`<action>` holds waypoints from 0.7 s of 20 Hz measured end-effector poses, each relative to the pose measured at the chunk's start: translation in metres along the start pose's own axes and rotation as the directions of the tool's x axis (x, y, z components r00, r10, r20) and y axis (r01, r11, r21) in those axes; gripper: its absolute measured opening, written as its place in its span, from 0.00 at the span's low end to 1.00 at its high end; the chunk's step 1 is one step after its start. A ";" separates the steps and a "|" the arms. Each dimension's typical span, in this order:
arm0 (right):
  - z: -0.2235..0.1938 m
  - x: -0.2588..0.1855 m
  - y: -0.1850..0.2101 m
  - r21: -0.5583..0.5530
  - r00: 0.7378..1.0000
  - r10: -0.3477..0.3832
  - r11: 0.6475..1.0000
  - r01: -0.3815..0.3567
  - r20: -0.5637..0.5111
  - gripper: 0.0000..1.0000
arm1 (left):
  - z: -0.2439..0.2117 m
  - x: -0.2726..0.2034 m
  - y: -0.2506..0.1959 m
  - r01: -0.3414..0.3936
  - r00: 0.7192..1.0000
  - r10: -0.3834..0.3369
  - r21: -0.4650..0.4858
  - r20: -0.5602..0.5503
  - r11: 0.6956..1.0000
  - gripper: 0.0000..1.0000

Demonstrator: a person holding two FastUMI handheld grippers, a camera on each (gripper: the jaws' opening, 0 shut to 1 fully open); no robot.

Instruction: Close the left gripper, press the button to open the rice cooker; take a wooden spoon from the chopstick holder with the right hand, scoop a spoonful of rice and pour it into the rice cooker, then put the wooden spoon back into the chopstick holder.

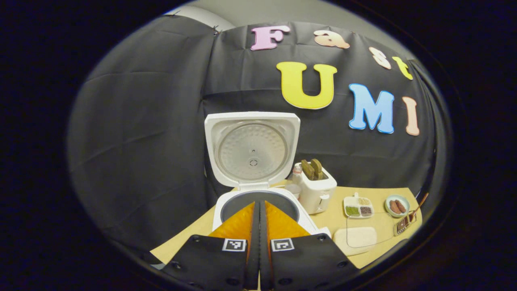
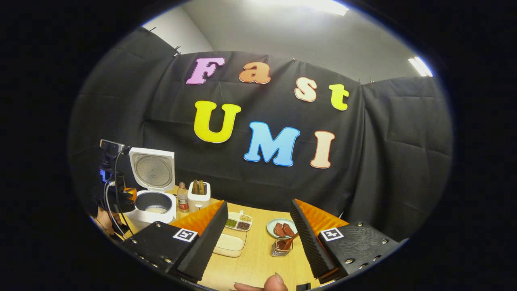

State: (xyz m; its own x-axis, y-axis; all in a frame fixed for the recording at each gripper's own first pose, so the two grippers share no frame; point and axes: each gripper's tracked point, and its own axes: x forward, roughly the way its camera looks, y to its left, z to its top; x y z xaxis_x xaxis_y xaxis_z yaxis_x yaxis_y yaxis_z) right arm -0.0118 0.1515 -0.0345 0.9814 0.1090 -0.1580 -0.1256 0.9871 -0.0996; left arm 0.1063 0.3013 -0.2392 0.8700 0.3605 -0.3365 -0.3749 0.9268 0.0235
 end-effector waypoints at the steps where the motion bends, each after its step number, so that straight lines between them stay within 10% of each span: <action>1: -0.004 0.002 -0.007 0.012 1.000 -0.017 1.000 0.017 -0.005 0.95 | -0.004 -0.007 -0.002 0.012 1.000 -0.012 -0.013 -0.004 1.000 0.09; 14: -0.113 0.080 -0.105 0.133 0.984 -0.052 0.988 0.075 -0.168 0.95 | -0.003 -0.109 0.006 -0.042 0.998 0.043 -0.036 0.045 0.998 0.13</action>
State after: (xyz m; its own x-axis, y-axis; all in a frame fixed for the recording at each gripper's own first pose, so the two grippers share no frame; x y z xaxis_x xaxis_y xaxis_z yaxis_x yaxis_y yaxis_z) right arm 0.0640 0.0431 -0.1475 0.9483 0.0359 -0.3152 -0.0312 0.9993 0.0199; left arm 0.0080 0.2668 -0.2054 0.8664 0.4046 -0.2929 -0.4221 0.9065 0.0037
